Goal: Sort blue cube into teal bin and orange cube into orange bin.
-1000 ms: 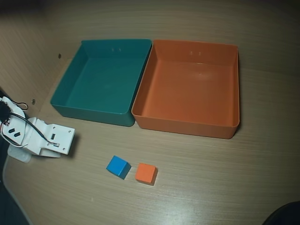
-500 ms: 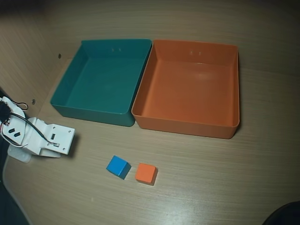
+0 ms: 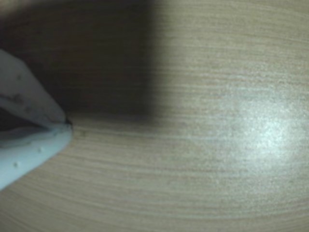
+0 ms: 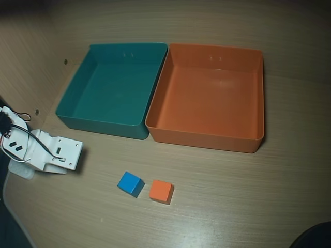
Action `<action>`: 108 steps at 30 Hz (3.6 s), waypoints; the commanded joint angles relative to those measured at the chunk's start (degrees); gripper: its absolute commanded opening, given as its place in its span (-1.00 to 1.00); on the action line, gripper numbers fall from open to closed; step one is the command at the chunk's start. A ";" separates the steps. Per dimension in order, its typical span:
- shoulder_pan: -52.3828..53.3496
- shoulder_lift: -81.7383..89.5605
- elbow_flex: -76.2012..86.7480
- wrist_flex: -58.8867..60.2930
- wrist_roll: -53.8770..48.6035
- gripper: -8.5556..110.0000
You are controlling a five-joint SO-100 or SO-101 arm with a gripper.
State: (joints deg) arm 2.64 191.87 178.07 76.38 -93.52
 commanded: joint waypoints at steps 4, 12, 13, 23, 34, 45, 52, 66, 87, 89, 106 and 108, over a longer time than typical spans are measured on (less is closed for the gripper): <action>-0.35 -0.26 -1.58 0.62 -0.79 -0.95; -0.44 -17.75 -21.01 -0.18 -0.79 -0.50; -0.44 -20.83 -24.08 -0.26 -0.79 -0.44; -0.35 -55.02 -57.22 -0.35 -0.79 -0.23; -0.26 -90.09 -90.09 -0.35 0.00 -0.23; 0.09 -115.22 -108.46 -0.35 -0.44 -0.23; 0.62 -126.39 -118.39 -0.35 -0.70 -0.21; 5.01 -131.75 -121.29 -0.35 -0.88 -0.21; 5.01 -135.00 -121.20 0.53 -0.79 -0.23; 4.83 -135.26 -121.20 0.53 -0.79 -0.23; 4.83 -135.35 -121.11 0.62 0.09 -0.90; 4.83 -135.35 -121.11 0.62 0.09 -0.98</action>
State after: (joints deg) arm 7.29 55.20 59.68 76.55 -93.78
